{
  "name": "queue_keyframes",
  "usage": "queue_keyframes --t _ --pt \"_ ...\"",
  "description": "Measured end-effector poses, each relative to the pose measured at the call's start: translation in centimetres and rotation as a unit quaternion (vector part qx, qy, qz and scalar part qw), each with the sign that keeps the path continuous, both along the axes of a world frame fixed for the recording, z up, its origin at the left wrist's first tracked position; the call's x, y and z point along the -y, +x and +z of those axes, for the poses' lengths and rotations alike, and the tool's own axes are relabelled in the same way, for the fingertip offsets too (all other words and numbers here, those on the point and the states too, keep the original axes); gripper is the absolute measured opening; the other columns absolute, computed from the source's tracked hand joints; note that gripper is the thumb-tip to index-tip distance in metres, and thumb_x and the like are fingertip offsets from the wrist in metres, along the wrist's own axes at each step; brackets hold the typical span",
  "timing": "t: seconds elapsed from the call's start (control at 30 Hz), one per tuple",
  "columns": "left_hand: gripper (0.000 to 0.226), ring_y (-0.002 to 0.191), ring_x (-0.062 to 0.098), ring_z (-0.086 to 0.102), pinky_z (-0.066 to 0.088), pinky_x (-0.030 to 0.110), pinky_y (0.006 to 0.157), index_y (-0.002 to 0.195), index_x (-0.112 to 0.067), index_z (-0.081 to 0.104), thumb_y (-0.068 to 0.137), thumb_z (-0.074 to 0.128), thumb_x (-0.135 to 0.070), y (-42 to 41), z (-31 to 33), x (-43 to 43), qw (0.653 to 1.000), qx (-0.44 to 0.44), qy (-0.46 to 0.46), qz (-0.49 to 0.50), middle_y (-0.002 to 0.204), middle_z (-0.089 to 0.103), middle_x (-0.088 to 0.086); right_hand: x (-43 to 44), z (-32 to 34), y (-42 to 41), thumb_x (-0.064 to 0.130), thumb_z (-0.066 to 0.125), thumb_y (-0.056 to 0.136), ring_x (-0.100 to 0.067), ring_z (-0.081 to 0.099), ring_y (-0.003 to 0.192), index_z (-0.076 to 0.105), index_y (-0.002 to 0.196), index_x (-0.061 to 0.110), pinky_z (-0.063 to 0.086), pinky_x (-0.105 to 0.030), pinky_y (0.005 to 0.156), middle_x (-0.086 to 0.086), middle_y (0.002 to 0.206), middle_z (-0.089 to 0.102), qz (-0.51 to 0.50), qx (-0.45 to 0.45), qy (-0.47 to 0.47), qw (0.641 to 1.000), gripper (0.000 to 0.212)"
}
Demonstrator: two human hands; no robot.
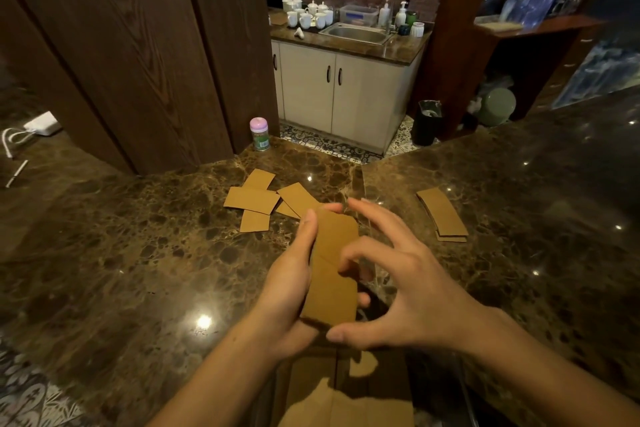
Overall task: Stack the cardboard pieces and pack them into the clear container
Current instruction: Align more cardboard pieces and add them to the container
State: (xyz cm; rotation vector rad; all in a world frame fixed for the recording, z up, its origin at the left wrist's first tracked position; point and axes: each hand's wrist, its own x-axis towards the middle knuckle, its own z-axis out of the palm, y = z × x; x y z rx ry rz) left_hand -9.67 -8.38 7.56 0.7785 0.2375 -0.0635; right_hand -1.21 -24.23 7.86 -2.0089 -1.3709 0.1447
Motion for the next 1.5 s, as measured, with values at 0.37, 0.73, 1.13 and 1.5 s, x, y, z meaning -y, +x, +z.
queue_keyframes --t 0.37,0.73,1.13,1.5 --pt "0.043 0.082 0.037 0.064 0.057 0.044 0.067 0.135 -0.03 0.059 0.103 0.042 -0.054 -0.6 0.7 0.2 0.999 0.006 -0.027 -0.033 0.11 0.066 0.02 -0.6 1.9 -0.2 0.065 0.084 0.059 -0.013 0.042 0.14 0.053 0.116 0.029 0.049 -0.034 0.106 0.009 0.152 0.04 0.008 0.049 -0.01 0.999 0.074" --pt "0.043 0.094 0.026 0.069 0.059 0.04 0.075 0.132 -0.032 0.064 0.105 0.037 -0.052 -3.1 0.2 1.0 0.999 -0.012 0.024 -0.022 0.111 0.071 0.014 0.5 1.9 -2.2 0.067 0.084 0.061 -0.006 0.037 0.134 0.038 0.119 0.039 0.044 -0.025 0.108 0.015 0.146 0.033 0.027 0.06 -0.09 0.994 0.079" --pt "0.031 0.113 0.015 0.062 0.047 0.052 0.097 0.119 -0.046 0.059 0.093 0.048 -0.058 -9.7 -7.2 0.3 0.388 0.254 0.837 -0.292 0.123 0.063 -0.021 7.0 0.1 -3.5 0.075 0.083 0.047 0.021 0.033 0.13 0.04 0.114 0.059 0.034 -0.02 0.109 0.053 0.134 0.031 -0.041 -0.118 -0.139 0.982 0.081" --pt "0.034 0.094 0.014 0.072 0.054 0.052 0.098 0.1 -0.042 0.074 0.077 0.062 -0.064 -11.6 -8.8 -1.7 0.316 0.182 0.881 -0.302 0.113 0.071 -0.019 4.4 -3.5 -5.6 0.067 0.085 0.057 0.0 0.05 0.129 0.047 0.119 0.042 0.052 -0.036 0.105 0.03 0.14 0.046 -0.037 -0.196 -0.088 0.976 0.077"
